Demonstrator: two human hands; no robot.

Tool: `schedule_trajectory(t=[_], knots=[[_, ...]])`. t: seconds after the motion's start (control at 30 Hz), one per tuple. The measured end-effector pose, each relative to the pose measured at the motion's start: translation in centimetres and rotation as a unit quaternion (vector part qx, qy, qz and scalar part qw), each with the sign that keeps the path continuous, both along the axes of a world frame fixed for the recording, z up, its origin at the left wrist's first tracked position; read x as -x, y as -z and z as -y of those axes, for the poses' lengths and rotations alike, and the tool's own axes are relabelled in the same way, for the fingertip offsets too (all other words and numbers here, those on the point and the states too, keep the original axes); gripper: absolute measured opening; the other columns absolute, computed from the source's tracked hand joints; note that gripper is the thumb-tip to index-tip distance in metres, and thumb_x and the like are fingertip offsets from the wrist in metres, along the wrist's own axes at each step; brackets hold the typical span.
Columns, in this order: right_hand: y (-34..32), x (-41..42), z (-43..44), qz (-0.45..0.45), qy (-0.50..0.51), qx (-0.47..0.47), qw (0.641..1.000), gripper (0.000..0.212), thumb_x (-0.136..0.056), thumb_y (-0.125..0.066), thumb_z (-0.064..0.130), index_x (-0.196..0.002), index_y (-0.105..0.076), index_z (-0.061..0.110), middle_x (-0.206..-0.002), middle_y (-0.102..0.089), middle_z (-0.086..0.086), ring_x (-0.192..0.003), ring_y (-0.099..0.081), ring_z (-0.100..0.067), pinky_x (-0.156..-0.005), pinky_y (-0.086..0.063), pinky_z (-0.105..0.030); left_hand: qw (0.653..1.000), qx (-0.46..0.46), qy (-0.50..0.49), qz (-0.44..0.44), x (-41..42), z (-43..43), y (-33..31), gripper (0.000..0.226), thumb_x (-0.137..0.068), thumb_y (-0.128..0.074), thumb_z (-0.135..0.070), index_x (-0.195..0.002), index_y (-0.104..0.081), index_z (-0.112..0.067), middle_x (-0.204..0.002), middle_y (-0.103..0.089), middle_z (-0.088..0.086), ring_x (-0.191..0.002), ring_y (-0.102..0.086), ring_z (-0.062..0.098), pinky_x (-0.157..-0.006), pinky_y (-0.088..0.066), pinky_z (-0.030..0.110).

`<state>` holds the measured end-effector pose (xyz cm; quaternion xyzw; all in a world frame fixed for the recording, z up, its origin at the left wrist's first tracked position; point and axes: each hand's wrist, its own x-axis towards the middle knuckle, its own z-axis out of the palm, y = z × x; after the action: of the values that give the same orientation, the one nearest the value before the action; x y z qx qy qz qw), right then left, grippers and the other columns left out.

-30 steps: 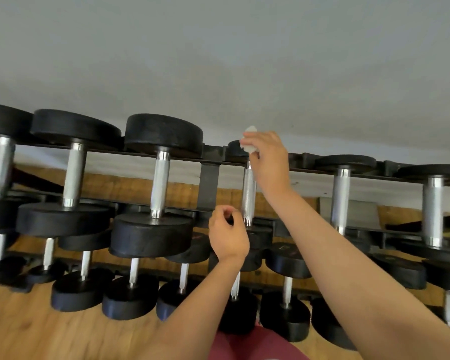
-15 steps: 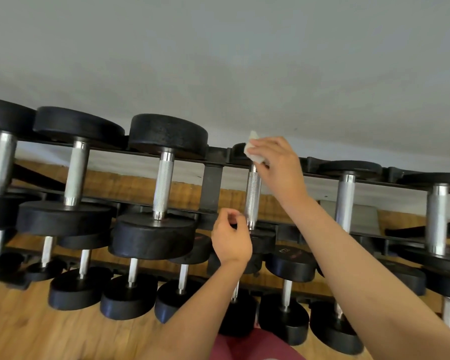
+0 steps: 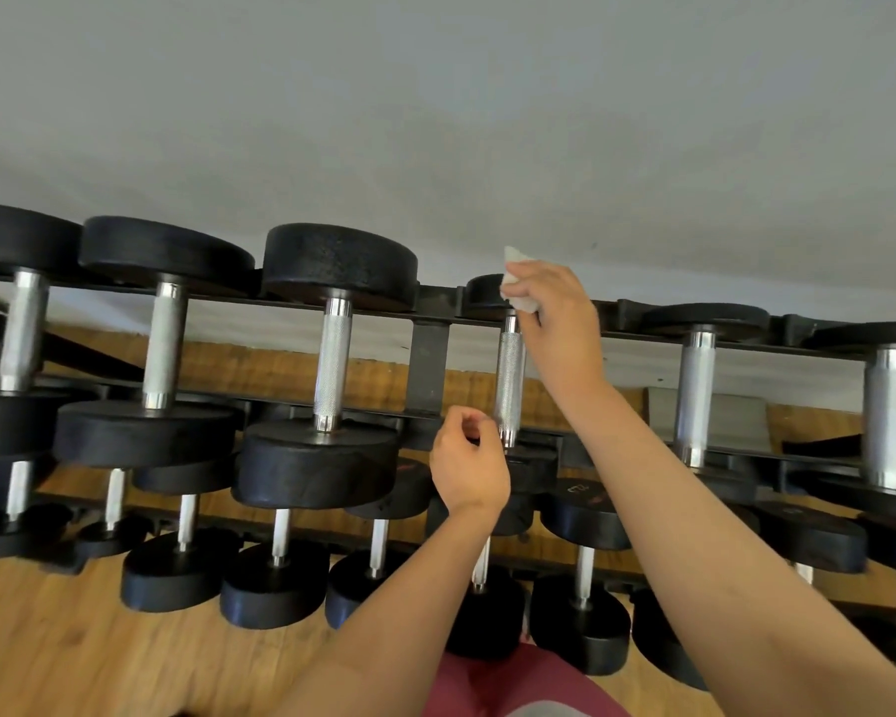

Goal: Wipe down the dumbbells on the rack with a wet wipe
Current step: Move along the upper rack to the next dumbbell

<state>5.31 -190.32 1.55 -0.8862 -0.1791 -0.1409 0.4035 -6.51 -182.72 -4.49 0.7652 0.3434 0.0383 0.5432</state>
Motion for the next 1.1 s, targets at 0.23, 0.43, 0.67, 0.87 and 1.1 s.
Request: schedule_trajectory(t=[0.23, 0.43, 0.67, 0.87, 1.1], knots=[[3.8, 3.1, 6.0, -0.300, 0.220, -0.123, 0.920, 0.004, -0.092, -0.063, 0.016, -0.095, -0.063, 0.013, -0.104, -0.066, -0.008, -0.096, -0.062, -0.019, -0.073, -0.045, -0.015, 1.000, 0.005, 0.003, -0.004, 0.0, 0.0, 0.1, 0.019, -0.095, -0.053, -0.021, -0.077, -0.055, -0.027, -0.081, -0.063, -0.006, -0.077, -0.060, 0.011, -0.061, -0.040, 0.017], [2.9, 3.0, 2.3, -0.391, 0.234, -0.285, 0.843, 0.022, -0.095, -0.061, 0.027, -0.106, -0.061, 0.009, -0.102, -0.062, -0.002, -0.092, -0.058, -0.013, -0.077, -0.050, -0.029, 1.000, -0.003, 0.008, -0.006, -0.1, -0.1, 0.2, 0.018, -0.094, -0.052, -0.021, -0.077, -0.057, -0.024, -0.079, -0.064, -0.006, -0.076, -0.060, 0.012, -0.063, -0.042, 0.021], [2.6, 2.0, 1.1, -0.505, 0.184, -0.565, 0.627, 0.041, -0.104, -0.028, 0.002, -0.142, -0.042, 0.000, -0.141, -0.047, -0.013, -0.128, -0.044, -0.033, -0.101, -0.041, -0.014, 1.000, -0.010, 0.012, -0.004, -0.1, -0.2, 0.4, 0.020, -0.093, -0.053, -0.021, -0.074, -0.055, -0.025, -0.076, -0.063, -0.007, -0.074, -0.060, 0.011, -0.064, -0.045, 0.023], [2.0, 3.3, 1.5, -0.468, 0.078, -0.579, 0.662, 0.032, -0.104, -0.034, 0.014, -0.127, -0.056, 0.009, -0.129, -0.061, -0.010, -0.125, -0.055, -0.021, -0.106, -0.043, -0.033, 1.000, -0.013, 0.015, 0.003, -0.1, -0.2, 0.4, 0.019, -0.093, -0.054, -0.022, -0.075, -0.055, -0.025, -0.078, -0.063, -0.008, -0.076, -0.060, 0.011, -0.069, -0.050, 0.028], [2.5, 2.8, 0.3, -0.451, 0.152, -0.442, 0.760, 0.036, -0.091, -0.064, 0.008, -0.125, -0.057, 0.018, -0.118, -0.066, 0.001, -0.107, -0.062, -0.012, -0.082, -0.049, -0.025, 1.000, -0.014, 0.020, 0.010, 0.0, -0.2, 0.6, 0.020, -0.093, -0.053, -0.023, -0.074, -0.055, -0.026, -0.077, -0.062, -0.008, -0.077, -0.059, 0.009, -0.070, -0.049, 0.026]])
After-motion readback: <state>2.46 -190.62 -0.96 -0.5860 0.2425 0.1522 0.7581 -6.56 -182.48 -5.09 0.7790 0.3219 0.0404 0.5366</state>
